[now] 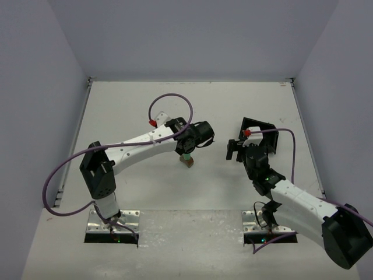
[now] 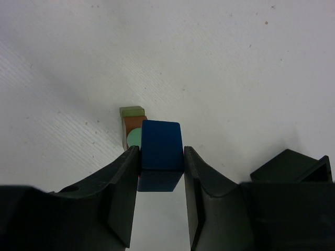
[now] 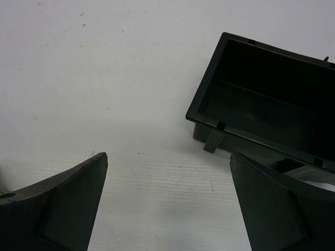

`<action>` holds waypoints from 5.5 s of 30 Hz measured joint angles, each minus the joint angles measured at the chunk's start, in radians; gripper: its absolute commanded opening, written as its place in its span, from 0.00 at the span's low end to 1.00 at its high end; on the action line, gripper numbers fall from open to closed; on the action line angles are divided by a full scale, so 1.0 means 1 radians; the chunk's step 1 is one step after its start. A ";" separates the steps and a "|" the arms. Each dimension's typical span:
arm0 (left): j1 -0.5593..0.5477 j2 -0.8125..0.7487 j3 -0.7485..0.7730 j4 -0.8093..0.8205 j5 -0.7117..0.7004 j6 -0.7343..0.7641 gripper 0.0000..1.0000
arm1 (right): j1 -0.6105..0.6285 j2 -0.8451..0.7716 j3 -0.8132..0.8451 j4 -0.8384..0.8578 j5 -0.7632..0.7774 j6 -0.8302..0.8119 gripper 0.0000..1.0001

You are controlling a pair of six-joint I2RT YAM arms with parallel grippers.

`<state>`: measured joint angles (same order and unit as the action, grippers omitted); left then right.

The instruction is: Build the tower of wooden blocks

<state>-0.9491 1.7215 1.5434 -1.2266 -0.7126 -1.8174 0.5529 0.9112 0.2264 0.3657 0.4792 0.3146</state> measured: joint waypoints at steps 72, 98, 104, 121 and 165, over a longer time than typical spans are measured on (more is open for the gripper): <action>-0.041 0.150 0.096 -0.083 -0.013 -0.027 0.16 | 0.000 -0.003 -0.006 0.000 0.027 0.001 0.99; -0.041 0.162 0.106 -0.084 -0.011 -0.020 0.17 | 0.000 -0.005 -0.006 0.000 0.037 0.001 0.99; -0.041 0.162 0.106 -0.084 -0.010 -0.020 0.19 | 0.000 -0.005 -0.006 0.000 0.037 0.003 0.99; -0.041 0.162 0.091 -0.084 -0.010 -0.036 0.38 | 0.000 -0.012 -0.016 0.000 0.064 0.014 0.99; -0.053 0.125 0.191 -0.005 -0.049 0.388 1.00 | 0.000 -0.022 -0.019 0.000 0.050 0.022 0.99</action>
<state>-1.0018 1.8462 1.7342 -1.2317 -0.7614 -1.4294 0.5529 0.8893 0.2077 0.3657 0.5287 0.3370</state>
